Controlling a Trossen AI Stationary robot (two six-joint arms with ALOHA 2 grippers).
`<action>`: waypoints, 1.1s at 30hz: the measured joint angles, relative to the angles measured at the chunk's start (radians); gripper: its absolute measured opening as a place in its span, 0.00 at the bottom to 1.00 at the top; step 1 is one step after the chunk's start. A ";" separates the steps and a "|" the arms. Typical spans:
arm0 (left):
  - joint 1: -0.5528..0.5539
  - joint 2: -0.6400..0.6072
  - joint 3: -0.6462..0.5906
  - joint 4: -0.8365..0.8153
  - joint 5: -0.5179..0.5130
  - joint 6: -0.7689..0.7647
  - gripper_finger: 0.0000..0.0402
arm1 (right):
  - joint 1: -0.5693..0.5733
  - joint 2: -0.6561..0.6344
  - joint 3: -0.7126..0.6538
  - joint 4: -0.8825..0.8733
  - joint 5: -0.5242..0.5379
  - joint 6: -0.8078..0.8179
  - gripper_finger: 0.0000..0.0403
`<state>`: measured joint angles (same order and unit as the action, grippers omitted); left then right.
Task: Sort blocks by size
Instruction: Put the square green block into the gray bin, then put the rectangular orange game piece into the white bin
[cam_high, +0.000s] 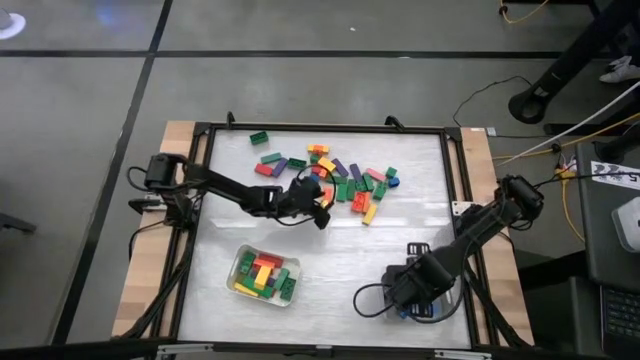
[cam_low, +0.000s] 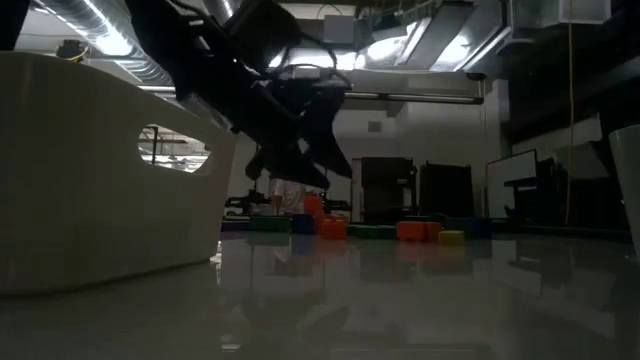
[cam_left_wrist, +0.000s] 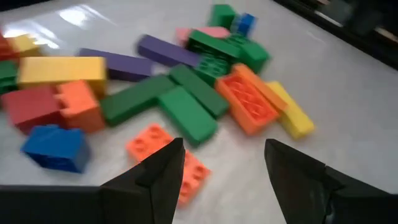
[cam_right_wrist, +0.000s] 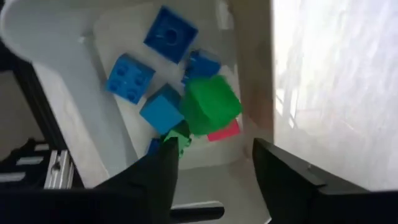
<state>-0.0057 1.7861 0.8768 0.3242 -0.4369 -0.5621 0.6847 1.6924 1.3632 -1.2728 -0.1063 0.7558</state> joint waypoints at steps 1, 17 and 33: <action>0.005 0.006 0.000 0.003 -0.012 -0.011 0.52 | 0.005 0.000 0.000 0.000 0.010 0.016 0.53; 0.027 0.044 0.000 0.002 -0.059 -0.070 0.52 | 0.002 0.000 0.000 0.027 0.098 0.018 0.64; 0.016 0.044 0.002 0.179 0.013 -0.017 0.52 | 0.002 0.000 0.000 0.053 0.100 -0.030 0.64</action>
<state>0.0104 1.8297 0.8787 0.5034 -0.4240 -0.5790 0.6868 1.6924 1.3632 -1.2198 -0.0063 0.7260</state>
